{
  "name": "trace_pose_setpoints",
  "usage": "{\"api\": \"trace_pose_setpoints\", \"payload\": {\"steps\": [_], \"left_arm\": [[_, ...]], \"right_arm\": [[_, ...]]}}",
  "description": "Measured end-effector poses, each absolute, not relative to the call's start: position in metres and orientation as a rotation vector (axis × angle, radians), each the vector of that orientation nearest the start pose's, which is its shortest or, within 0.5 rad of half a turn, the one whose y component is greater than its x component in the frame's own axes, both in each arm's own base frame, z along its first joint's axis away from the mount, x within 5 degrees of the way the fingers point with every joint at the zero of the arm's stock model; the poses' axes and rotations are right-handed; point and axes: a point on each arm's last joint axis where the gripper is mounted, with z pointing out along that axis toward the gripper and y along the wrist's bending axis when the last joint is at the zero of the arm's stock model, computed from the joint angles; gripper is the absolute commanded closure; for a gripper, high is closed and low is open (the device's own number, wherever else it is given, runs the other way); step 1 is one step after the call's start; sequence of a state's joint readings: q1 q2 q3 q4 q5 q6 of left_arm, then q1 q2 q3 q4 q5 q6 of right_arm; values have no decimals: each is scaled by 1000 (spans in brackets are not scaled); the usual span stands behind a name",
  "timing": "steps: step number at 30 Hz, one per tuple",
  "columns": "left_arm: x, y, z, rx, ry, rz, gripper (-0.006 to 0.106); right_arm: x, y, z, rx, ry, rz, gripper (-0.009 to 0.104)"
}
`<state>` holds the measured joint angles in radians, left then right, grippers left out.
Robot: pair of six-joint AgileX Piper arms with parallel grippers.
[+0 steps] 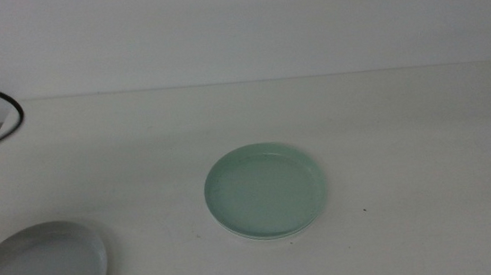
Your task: Stack the three bowls on top of each other.
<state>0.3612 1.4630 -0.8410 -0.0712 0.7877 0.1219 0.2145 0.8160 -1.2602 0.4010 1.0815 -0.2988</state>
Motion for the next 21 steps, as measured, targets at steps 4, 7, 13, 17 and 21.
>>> {"api": "trace_pose_setpoints", "payload": {"steps": [4,7,13,17,21], "left_arm": [[252,90,184,-382,2938,-36,7],[255,92,168,-377,2994,-58,10],[257,92,152,-381,3059,-85,42],[257,92,152,-379,3060,-83,79],[256,93,152,-375,3075,-74,102]], "right_arm": [[105,55,459,-538,2009,435,2],[105,55,459,-538,2009,435,2],[105,55,459,-538,2009,435,2],[105,55,459,-538,2009,435,2],[105,55,459,-538,2009,435,2]]}}
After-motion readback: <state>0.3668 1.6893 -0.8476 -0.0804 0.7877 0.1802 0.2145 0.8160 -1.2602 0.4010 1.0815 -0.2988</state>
